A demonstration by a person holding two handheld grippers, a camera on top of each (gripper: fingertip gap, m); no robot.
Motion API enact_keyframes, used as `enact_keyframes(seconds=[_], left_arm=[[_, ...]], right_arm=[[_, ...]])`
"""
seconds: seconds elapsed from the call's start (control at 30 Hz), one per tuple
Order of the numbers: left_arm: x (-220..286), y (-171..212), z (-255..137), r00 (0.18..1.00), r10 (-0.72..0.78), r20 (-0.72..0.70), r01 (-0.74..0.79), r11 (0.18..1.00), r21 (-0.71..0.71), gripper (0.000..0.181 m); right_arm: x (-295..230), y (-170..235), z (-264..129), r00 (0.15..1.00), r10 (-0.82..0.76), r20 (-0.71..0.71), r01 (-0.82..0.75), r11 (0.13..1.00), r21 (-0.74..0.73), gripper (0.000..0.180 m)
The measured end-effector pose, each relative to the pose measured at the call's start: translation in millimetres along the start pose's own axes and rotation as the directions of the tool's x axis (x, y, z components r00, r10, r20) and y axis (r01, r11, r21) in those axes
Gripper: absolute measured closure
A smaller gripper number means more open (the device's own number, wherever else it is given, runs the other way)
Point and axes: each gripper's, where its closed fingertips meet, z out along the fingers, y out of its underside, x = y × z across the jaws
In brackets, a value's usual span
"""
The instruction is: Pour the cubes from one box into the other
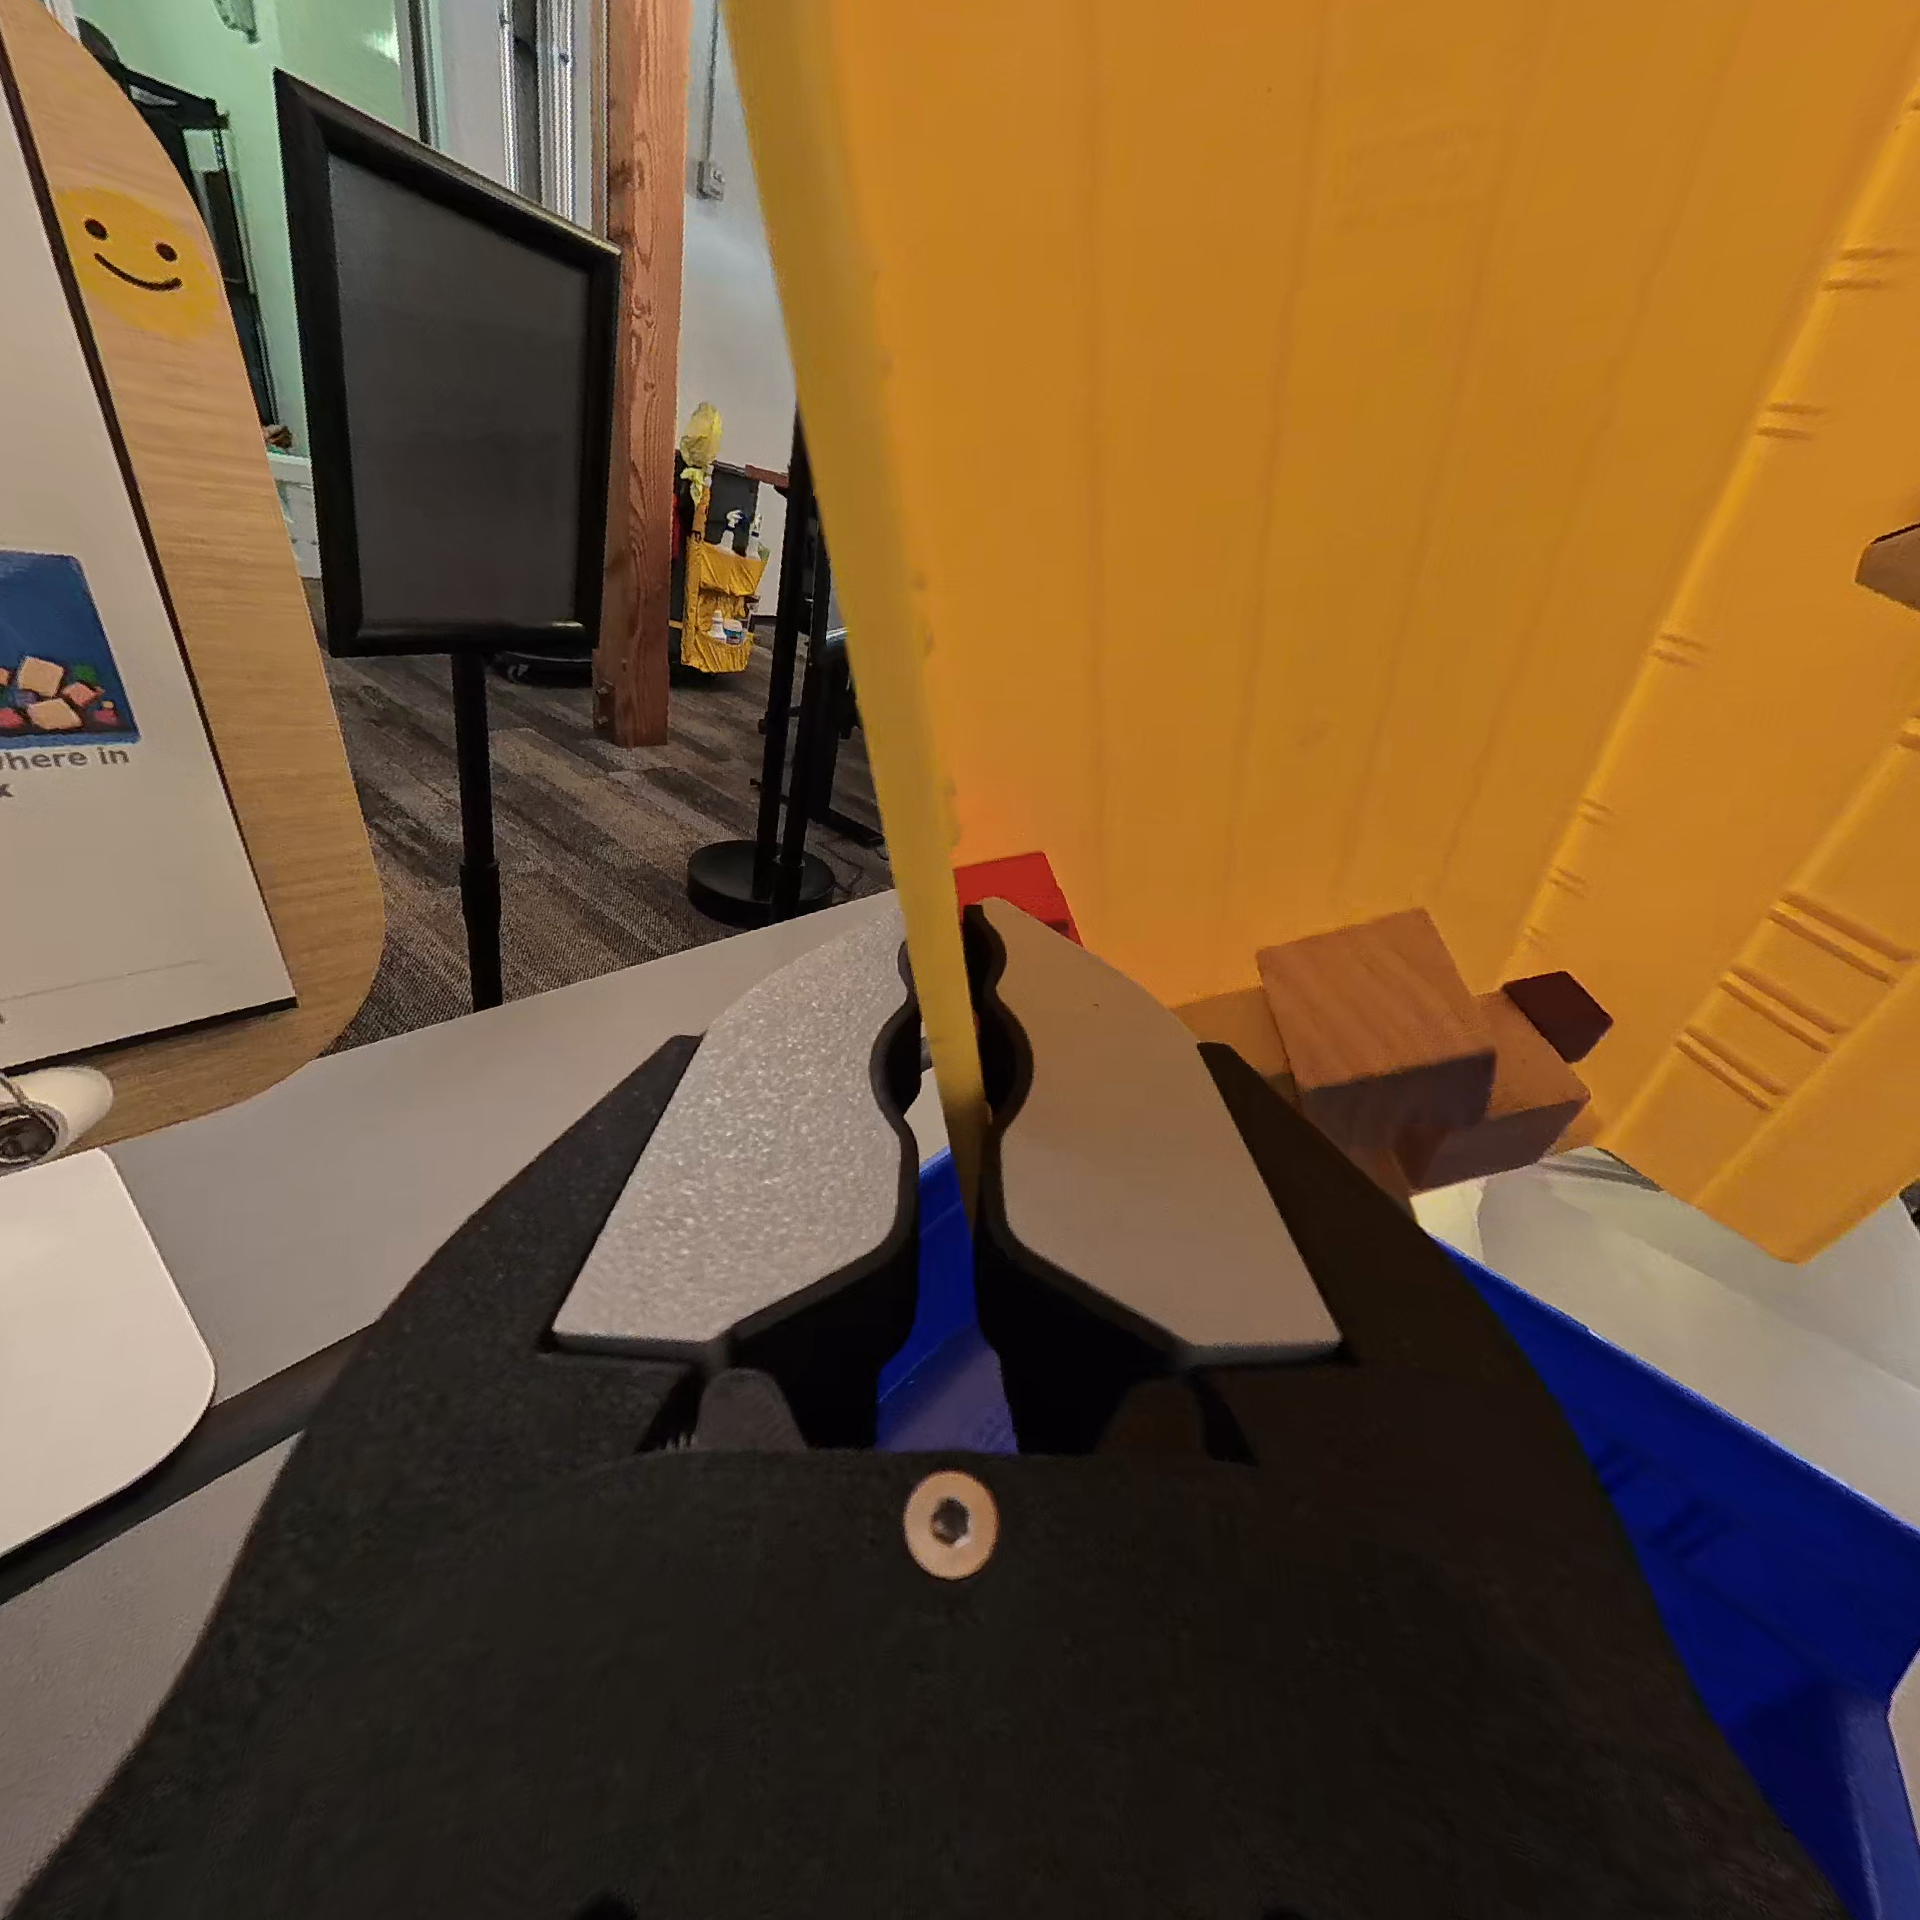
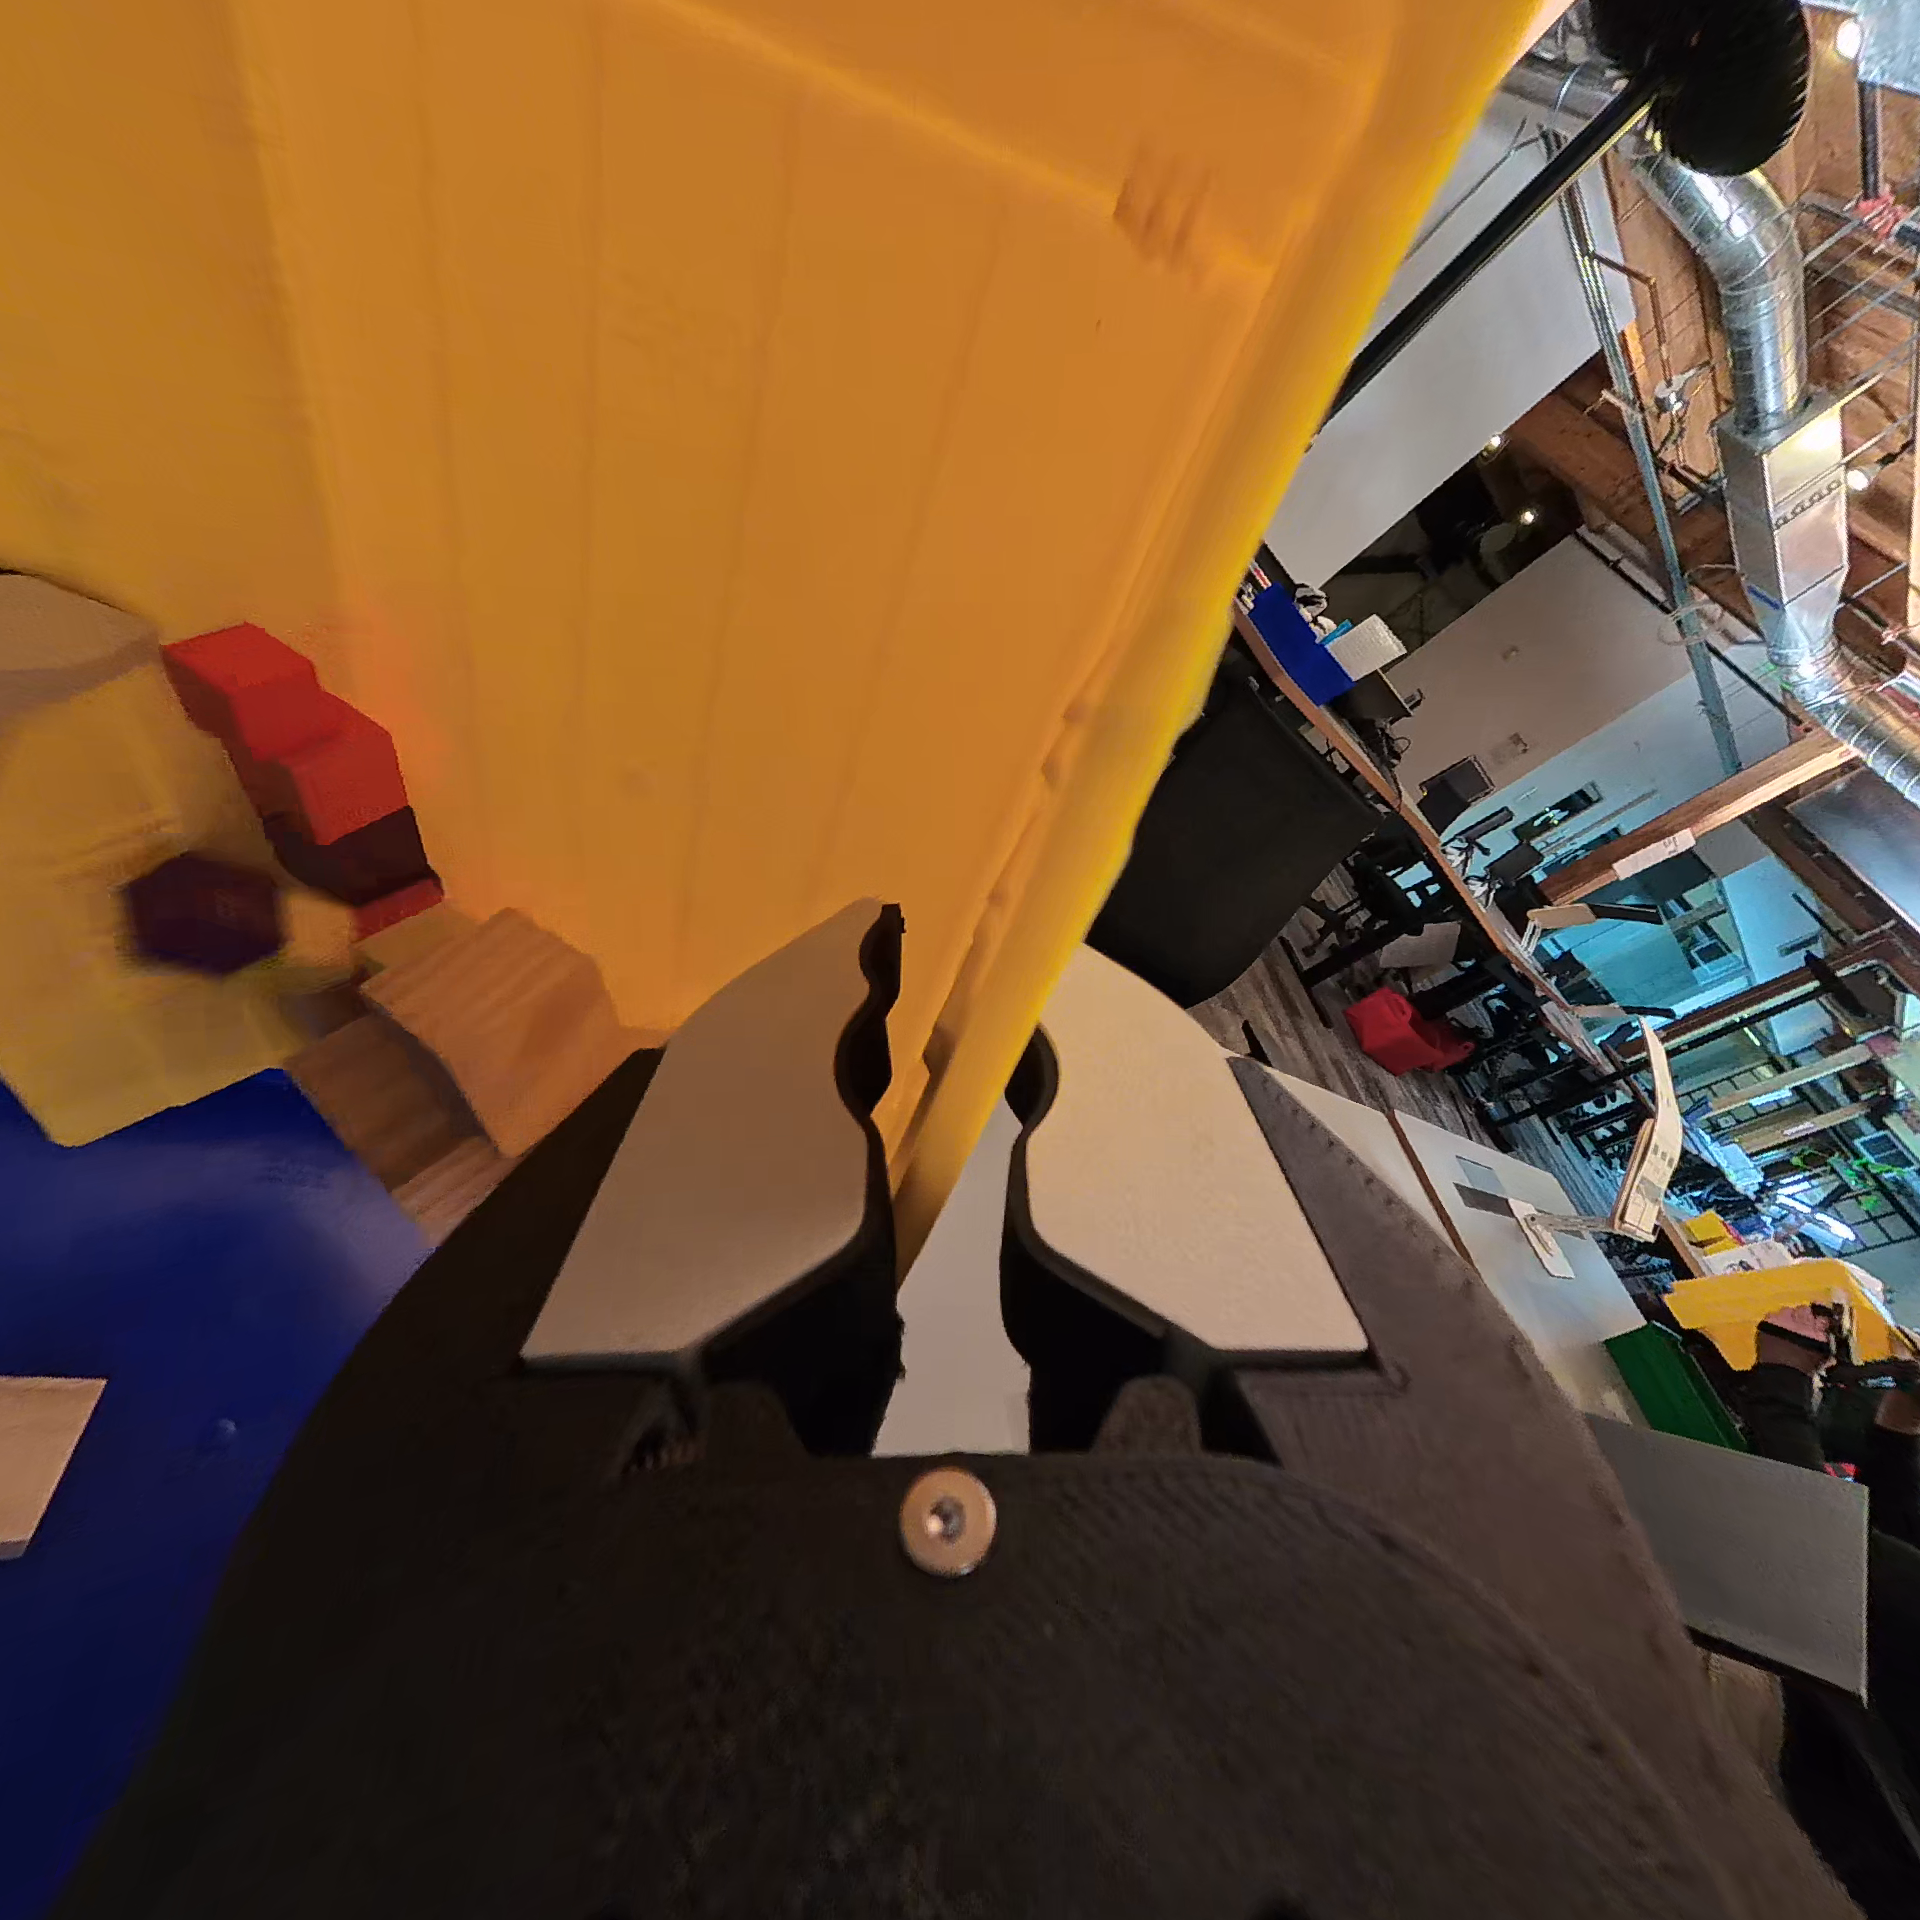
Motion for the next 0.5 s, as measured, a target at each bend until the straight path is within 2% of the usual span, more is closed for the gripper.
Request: enact_keyframes(seconds=[0.5], left_arm=[[3.3,-3.7,-7.1,1.000,0.012,-0.003,-0.012,1.000,0.029,0.175]], right_arm=[[1.0,-7.4,-8.0,0.999,-0.032,-0.023,0.033,0.998,0.046,0.162]])
